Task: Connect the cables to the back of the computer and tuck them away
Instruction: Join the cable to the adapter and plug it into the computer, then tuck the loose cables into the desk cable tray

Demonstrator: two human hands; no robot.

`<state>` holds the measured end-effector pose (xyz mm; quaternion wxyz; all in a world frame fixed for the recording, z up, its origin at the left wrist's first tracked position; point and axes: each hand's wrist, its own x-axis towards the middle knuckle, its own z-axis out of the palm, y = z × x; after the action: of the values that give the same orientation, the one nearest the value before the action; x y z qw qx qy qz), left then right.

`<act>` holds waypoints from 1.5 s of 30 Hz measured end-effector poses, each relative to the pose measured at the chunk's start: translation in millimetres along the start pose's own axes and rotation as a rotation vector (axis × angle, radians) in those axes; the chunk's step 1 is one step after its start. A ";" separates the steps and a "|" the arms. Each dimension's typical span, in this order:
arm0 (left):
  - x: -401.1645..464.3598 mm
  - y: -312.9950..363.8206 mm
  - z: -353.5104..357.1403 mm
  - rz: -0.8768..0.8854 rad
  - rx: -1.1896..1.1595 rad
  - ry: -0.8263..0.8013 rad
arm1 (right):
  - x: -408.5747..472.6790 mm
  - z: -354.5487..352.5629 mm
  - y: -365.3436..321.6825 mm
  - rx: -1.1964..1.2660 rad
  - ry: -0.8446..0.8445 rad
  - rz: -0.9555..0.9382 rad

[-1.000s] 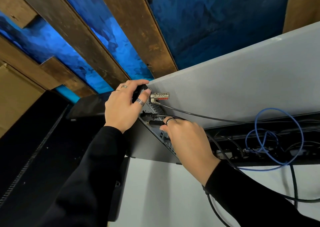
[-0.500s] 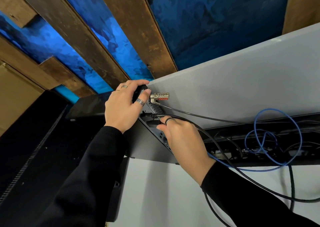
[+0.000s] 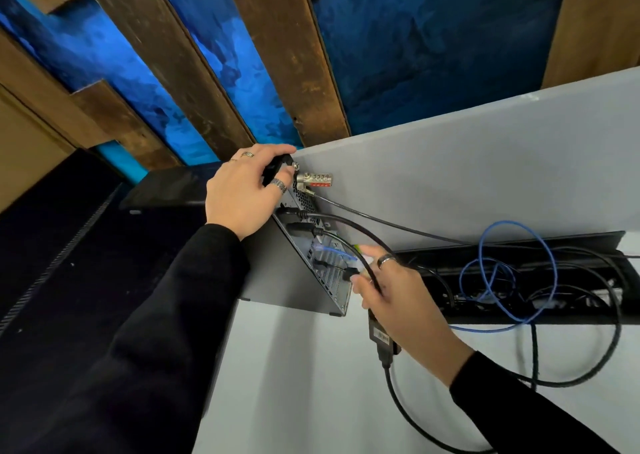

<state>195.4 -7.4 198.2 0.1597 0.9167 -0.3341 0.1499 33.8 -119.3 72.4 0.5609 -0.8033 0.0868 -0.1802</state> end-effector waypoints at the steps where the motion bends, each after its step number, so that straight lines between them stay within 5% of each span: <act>1: 0.4 -0.4 0.3 -0.001 -0.002 0.002 | -6.2 -3.3 3.5 0.025 -0.033 0.028; 12: -11.7 2.9 3.3 0.001 -0.095 0.101 | -55.0 -9.9 24.9 0.241 -0.044 0.197; 18: -67.7 10.2 9.2 0.144 -0.125 0.160 | -86.6 -30.2 48.2 0.100 0.024 0.281; 26: -171.9 28.3 55.8 -0.018 -0.425 0.119 | -156.0 -66.9 83.7 -0.142 0.141 0.328; 34: -250.7 51.1 139.4 -0.623 -0.872 -0.192 | -173.2 -92.3 117.1 -0.583 0.100 0.070; 36: -266.6 60.7 158.3 -0.774 -0.954 -0.434 | -172.8 -95.9 129.2 -0.650 -0.027 0.015; 39: -280.1 82.0 178.8 -0.769 -1.049 -0.762 | -173.8 -98.6 146.7 -0.678 -0.221 -0.004; 45: -258.9 106.5 200.6 -0.853 -1.124 -0.622 | -159.6 -103.0 170.5 -0.714 -0.276 -0.085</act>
<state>-30.7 -17.3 -61.4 0.5441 0.7472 -0.0072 -0.3817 -142.1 -215.0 -85.8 0.2446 -0.9676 0.0347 -0.0520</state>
